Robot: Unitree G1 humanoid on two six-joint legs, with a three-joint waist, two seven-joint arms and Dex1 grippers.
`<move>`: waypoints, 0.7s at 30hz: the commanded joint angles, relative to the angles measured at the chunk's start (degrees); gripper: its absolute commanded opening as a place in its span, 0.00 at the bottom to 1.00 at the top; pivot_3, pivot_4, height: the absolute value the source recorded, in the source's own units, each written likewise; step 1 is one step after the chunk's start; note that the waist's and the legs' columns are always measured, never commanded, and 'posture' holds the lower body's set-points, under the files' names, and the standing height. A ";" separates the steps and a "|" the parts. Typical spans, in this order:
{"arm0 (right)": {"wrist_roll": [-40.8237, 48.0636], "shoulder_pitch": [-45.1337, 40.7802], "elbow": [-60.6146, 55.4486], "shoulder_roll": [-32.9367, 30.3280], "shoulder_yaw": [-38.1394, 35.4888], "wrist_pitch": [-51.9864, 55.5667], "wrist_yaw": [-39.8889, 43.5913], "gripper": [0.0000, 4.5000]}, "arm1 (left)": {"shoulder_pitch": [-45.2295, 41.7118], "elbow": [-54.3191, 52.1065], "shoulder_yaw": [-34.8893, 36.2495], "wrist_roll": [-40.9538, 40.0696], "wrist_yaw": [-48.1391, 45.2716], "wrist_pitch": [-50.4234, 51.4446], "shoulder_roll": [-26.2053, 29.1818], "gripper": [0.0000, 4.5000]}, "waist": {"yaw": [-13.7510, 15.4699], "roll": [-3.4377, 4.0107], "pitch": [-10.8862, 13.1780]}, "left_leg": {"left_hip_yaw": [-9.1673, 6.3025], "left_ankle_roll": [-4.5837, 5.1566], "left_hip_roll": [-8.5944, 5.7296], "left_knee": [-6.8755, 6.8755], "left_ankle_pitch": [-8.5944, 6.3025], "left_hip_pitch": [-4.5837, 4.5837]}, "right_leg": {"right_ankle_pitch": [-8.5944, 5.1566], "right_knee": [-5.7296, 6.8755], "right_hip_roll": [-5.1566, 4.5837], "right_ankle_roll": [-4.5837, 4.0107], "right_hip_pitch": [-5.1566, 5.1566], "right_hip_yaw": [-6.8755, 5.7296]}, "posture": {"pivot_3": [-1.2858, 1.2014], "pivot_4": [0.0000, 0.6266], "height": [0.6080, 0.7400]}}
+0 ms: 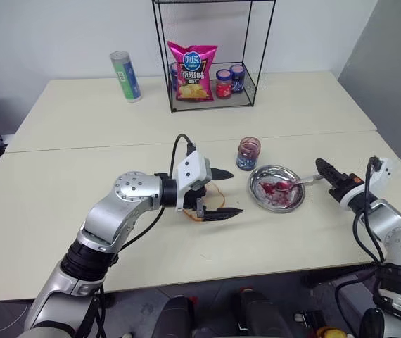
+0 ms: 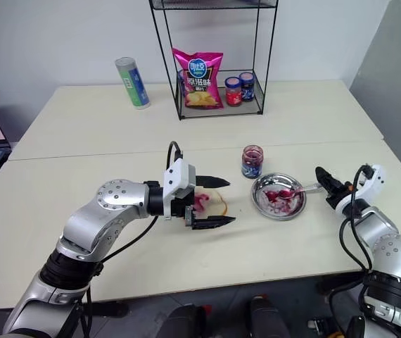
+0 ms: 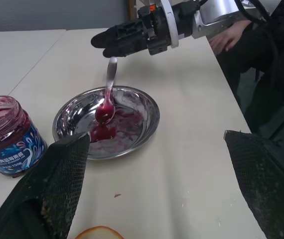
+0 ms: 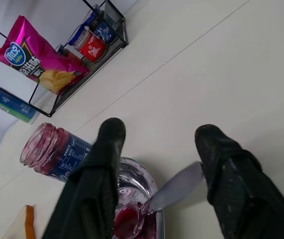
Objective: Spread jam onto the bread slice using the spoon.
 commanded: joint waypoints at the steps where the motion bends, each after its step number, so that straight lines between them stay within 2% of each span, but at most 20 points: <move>1: -1.21 -2.14 1.19 -3.06 -1.87 -2.41 0.71 0.78 | 0.22 -1.27 2.48 -0.03 0.56 -0.05 0.68 1.00 | 0.00 0.00 0.00 | 0.00 0.00 0.00 0.00 0.00 0.00 | 0.00 0.00 0.00 0.00 0.00 0.00 | 0.52 0.24 1.00; 4: -7.02 -5.11 3.21 -9.51 0.46 -5.55 2.91 0.95 | 0.65 -1.76 7.38 -2.37 2.71 3.97 2.34 1.00 | -0.10 0.09 0.06 | 0.04 0.00 -0.01 0.05 0.00 0.01 | 0.01 0.01 -0.01 0.02 0.00 0.01 | 0.52 0.24 1.00; 6: -9.93 -6.14 1.86 -13.81 4.58 -6.17 7.50 0.99 | 1.15 -1.42 11.65 -4.12 3.24 6.59 4.74 1.00 | -0.11 0.20 0.13 | 0.08 0.00 -0.04 0.08 0.00 0.00 | 0.04 0.02 -0.01 0.06 -0.01 0.00 | 0.52 0.24 1.00; 9: -11.17 -7.18 -3.14 -18.95 11.33 -5.41 17.00 0.99 | 2.58 -0.56 17.71 -5.88 2.88 10.58 10.06 1.00 | -0.47 0.20 0.14 | 0.10 0.01 0.04 0.04 0.00 0.05 | 0.03 0.03 0.10 0.05 -0.04 0.00 | 0.52 0.24 1.00; 13: -3.28 -4.84 -15.89 -26.00 18.34 3.37 31.94 0.99 | 7.79 -1.81 24.59 -7.90 2.07 14.79 16.78 1.00 | -0.40 0.27 0.21 | -0.06 0.01 0.20 0.00 -0.01 0.04 | -0.03 0.05 0.21 -0.04 -0.04 -0.06 | 0.52 0.24 1.00; 16: -1.35 -2.84 -21.20 -29.30 20.89 5.86 37.06 0.99 | 11.52 -3.77 27.48 -9.41 1.48 16.66 19.58 1.00 | 0.04 0.20 0.23 | -0.19 0.01 0.26 -0.04 -0.01 0.04 | -0.09 0.00 0.21 -0.08 0.00 -0.20 | 0.52 0.24 1.00; 18: -3.65 -1.47 -23.53 -31.19 23.81 4.84 39.37 0.99 | 15.57 -5.97 29.53 -10.20 0.37 17.75 21.92 1.00 | 0.34 0.17 0.25 | -0.20 0.01 0.21 -0.02 -0.02 0.03 | -0.10 -0.02 0.14 -0.09 0.02 -0.20 | 0.52 0.24 1.00; 21: -5.60 -0.84 -23.29 -31.02 25.14 3.64 39.90 0.99 | 18.37 -7.69 31.00 -11.12 0.74 18.22 22.98 1.00 | 0.35 0.16 0.25 | -0.13 -0.01 0.05 0.04 -0.03 0.01 | -0.11 -0.03 -0.26 -0.10 0.02 -0.17 | 0.52 0.24 1.00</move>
